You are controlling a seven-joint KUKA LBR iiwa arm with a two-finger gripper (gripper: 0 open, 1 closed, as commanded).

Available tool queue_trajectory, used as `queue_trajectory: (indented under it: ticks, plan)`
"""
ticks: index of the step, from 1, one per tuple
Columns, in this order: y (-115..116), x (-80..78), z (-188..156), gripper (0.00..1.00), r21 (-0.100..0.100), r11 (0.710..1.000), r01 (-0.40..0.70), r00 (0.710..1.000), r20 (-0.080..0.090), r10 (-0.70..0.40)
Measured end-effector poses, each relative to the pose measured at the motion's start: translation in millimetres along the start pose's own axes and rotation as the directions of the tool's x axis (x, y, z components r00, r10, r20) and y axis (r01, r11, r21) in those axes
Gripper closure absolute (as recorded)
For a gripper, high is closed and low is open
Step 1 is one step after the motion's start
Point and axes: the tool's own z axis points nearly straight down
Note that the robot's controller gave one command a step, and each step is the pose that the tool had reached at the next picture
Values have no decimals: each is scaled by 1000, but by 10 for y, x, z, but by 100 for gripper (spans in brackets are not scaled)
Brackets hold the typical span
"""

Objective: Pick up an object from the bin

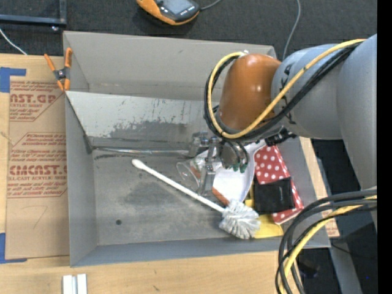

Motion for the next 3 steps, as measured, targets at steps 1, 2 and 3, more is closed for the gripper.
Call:
queue_trajectory:
  ticks: [1,2,3]
  plan:
    - [0,-17,-49,0,0,1000,0,1000,7,0]
    - [544,126,332,0,1,994,109,994,5,-109]
    - [509,283,169,0,-2,993,122,993,3,-122]
